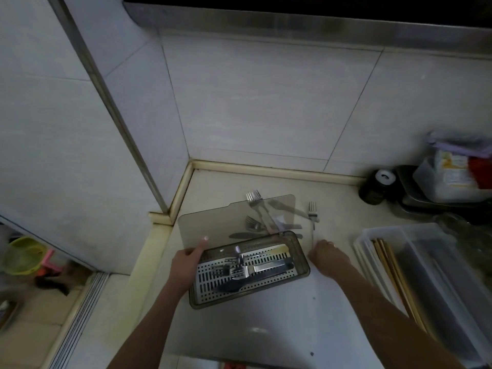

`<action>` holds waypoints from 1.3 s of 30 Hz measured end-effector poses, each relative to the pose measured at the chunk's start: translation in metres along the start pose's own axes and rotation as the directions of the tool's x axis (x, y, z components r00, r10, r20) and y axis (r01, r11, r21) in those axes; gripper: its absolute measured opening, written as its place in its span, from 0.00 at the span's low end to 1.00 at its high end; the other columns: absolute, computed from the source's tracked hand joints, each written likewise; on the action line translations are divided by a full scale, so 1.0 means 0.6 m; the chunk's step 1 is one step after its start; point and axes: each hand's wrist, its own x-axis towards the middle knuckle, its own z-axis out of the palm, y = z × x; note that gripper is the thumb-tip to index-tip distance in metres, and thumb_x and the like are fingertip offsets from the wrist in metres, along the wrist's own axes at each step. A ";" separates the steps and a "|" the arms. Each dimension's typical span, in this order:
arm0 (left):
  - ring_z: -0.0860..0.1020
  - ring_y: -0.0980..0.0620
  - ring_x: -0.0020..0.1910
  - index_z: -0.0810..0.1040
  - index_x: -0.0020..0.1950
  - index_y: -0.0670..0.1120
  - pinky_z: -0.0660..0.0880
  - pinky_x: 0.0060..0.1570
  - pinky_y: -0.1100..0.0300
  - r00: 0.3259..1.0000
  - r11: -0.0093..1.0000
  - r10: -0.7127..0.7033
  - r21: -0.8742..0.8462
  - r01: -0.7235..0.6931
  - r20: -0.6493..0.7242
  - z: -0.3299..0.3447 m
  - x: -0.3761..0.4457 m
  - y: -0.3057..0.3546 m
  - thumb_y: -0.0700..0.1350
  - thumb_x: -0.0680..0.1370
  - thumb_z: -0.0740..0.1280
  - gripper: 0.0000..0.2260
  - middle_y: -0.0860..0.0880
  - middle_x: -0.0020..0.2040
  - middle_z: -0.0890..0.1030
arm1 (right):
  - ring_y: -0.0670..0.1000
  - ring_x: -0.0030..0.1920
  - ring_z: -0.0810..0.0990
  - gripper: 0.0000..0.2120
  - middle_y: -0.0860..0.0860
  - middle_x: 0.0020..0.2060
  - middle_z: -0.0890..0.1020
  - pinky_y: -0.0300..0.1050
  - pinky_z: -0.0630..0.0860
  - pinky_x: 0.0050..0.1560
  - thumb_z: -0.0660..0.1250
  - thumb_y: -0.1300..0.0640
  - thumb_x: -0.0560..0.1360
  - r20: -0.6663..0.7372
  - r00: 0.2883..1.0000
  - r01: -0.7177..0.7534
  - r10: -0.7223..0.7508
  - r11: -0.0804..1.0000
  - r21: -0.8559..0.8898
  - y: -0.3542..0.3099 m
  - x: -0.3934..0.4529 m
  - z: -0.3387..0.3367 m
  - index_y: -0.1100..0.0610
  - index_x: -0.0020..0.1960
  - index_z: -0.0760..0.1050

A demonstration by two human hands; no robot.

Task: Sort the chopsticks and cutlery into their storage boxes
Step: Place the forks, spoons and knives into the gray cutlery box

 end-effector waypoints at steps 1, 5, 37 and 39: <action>0.83 0.48 0.37 0.82 0.38 0.42 0.76 0.41 0.58 1.000 1.000 0.002 -0.002 -0.002 0.002 -0.001 0.001 0.000 0.62 0.73 0.66 0.22 0.46 0.35 0.84 | 0.57 0.54 0.77 0.12 0.57 0.53 0.77 0.46 0.72 0.51 0.57 0.52 0.79 0.056 0.998 -0.003 -0.001 0.998 0.058 0.002 -0.003 -0.005 0.59 0.54 0.71; 0.81 0.50 0.37 0.81 0.36 0.45 0.74 0.38 0.60 1.000 1.000 0.022 -0.010 -0.022 0.007 0.001 0.003 0.004 0.61 0.74 0.65 0.19 0.49 0.35 0.83 | 0.52 0.42 0.75 0.10 0.55 0.44 0.77 0.46 0.71 0.44 0.53 0.54 0.81 0.014 1.000 0.013 -0.019 0.939 0.345 0.016 -0.038 -0.003 0.56 0.46 0.69; 0.83 0.47 0.36 0.83 0.37 0.44 0.77 0.44 0.56 1.000 1.000 0.017 0.004 -0.017 0.004 0.000 0.000 0.002 0.62 0.73 0.66 0.21 0.46 0.34 0.84 | 0.48 0.35 0.77 0.05 0.49 0.36 0.78 0.51 0.78 0.39 0.60 0.50 0.78 -0.381 0.924 0.196 -0.040 0.903 0.383 -0.043 -0.061 -0.103 0.50 0.47 0.70; 0.83 0.47 0.35 0.83 0.37 0.43 0.77 0.40 0.58 1.000 1.000 0.007 0.003 -0.007 -0.003 0.000 -0.002 0.004 0.61 0.74 0.66 0.22 0.46 0.33 0.84 | 0.50 0.40 0.77 0.05 0.51 0.43 0.77 0.49 0.76 0.42 0.61 0.55 0.78 -0.328 0.944 0.154 -0.039 0.930 0.334 -0.018 -0.021 -0.097 0.54 0.53 0.70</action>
